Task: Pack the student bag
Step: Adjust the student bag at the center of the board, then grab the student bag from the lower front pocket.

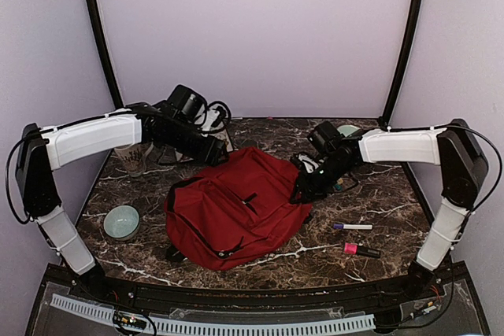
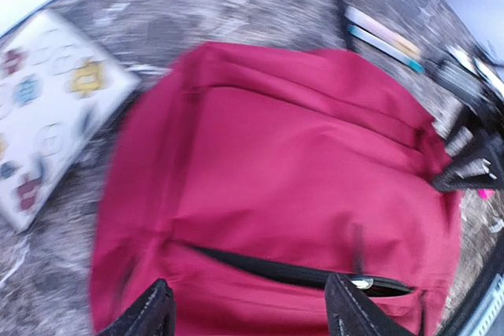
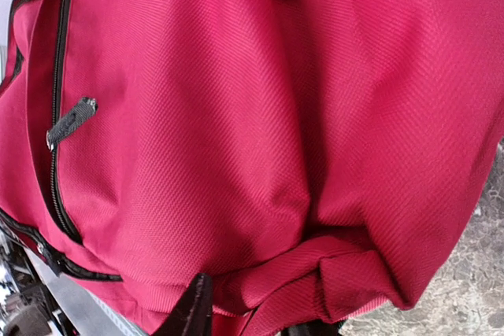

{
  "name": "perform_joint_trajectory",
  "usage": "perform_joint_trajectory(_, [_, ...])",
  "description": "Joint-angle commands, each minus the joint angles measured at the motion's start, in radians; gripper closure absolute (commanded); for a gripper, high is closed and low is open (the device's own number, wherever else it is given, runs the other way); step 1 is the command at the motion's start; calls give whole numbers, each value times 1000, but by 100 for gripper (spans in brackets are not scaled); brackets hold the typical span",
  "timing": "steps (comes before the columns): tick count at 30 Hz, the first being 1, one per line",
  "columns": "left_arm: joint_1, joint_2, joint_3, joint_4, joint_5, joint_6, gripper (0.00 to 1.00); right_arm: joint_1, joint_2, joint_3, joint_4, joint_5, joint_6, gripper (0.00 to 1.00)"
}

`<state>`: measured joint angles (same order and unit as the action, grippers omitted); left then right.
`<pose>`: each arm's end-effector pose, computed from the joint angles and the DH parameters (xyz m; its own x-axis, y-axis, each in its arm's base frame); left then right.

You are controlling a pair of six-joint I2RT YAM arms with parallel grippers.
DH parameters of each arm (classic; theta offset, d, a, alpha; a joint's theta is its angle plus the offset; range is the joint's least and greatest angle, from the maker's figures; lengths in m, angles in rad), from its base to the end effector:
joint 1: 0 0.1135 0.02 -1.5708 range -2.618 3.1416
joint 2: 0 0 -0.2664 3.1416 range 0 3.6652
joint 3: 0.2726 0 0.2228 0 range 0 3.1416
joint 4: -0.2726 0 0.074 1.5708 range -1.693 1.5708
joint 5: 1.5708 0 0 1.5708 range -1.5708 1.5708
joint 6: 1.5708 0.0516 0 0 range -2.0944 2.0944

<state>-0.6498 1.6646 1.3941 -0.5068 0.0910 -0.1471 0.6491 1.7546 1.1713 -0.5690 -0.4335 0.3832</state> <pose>0.2815 -0.2198 0.2913 -0.6483 0.3093 -0.6958 0.5652 0.8078 -0.1675 0.2497 0.2167 0.1969 -0.9310 -0.2805 -0.2334 -0.3627 0.7813 0.5079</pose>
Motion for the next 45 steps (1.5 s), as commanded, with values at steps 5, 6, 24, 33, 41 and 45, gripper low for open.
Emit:
perform_joint_trajectory(5, [-92,160,174,-124,123,-31,34,-5,-105,39,-83,85,-56,66])
perform_joint_trajectory(6, [-94,176,197,-143,131,-37,34,-7,-126,26,-83,124,-58,65])
perform_joint_trajectory(24, [-3,119,208,-87,124,-136,4,-162,-557,-210,203,188,142,0])
perform_joint_trajectory(33, [-64,206,263,-207,214,-5,24,-196,-587,-249,262,104,126,0])
perform_joint_trajectory(41, [-132,277,271,-221,242,-5,32,-196,-594,-271,247,149,112,2])
perform_joint_trajectory(45, [-154,315,294,-243,223,14,34,-197,-590,-270,229,153,104,2])
